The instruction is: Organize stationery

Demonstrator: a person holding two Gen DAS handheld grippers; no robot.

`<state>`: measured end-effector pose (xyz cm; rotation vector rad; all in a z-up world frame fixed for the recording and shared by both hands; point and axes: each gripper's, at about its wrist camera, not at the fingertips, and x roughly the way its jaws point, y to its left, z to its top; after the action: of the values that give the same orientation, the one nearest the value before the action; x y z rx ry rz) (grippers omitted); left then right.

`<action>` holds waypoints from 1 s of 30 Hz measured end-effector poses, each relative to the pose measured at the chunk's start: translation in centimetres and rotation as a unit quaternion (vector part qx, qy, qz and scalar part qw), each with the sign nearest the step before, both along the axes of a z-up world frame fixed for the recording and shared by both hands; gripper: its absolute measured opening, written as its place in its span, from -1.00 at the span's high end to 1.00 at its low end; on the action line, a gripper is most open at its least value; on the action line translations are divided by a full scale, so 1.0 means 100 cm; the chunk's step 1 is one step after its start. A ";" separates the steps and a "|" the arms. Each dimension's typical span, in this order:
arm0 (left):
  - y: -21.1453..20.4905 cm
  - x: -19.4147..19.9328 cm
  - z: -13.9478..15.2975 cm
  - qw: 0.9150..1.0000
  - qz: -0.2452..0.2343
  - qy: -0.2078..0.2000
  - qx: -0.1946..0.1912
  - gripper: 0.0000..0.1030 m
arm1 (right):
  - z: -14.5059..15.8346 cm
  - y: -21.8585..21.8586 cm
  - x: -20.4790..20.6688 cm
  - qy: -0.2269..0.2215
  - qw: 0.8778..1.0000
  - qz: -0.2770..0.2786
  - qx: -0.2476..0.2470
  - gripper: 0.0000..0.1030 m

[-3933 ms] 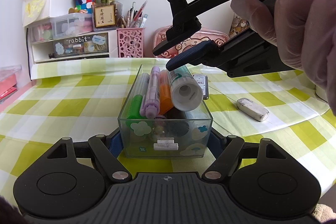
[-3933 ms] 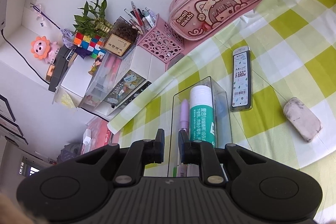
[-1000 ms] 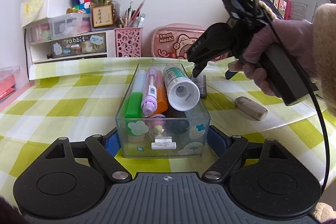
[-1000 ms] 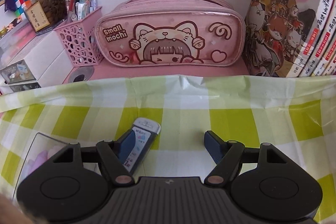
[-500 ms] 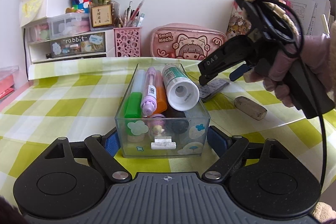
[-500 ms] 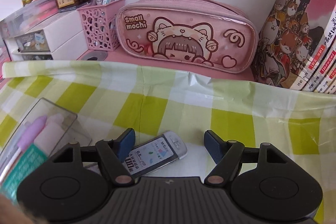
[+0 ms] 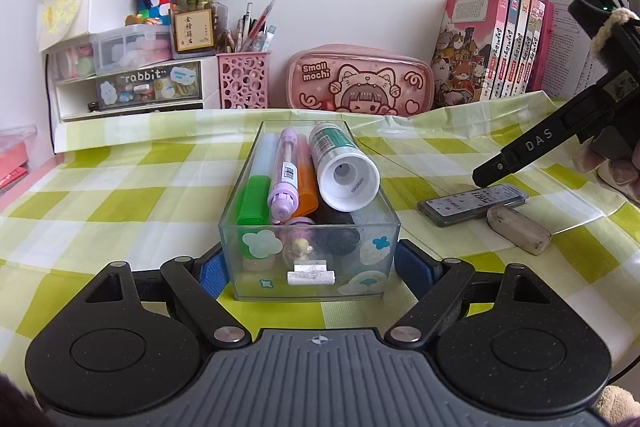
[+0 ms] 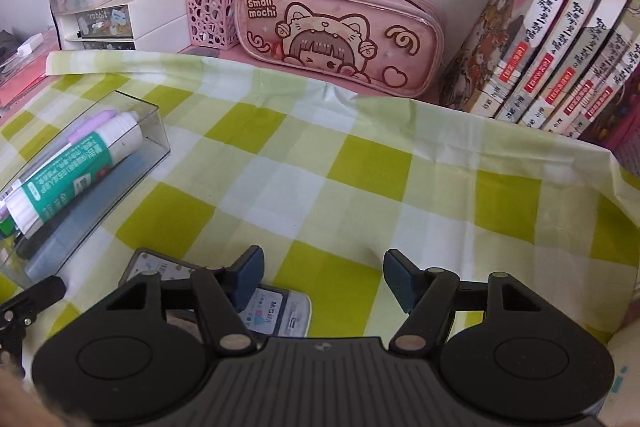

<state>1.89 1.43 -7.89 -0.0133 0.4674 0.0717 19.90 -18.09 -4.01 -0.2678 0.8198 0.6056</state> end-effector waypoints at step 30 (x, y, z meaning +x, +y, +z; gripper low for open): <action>0.000 0.000 0.000 1.000 0.000 0.000 0.000 -0.60 | -0.010 -0.009 0.013 -0.007 0.982 -0.187 0.031 0.21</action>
<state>1.89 1.41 -7.90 -0.0129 0.4676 0.0720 21.20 -18.97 -5.05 -0.0567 0.8111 0.2761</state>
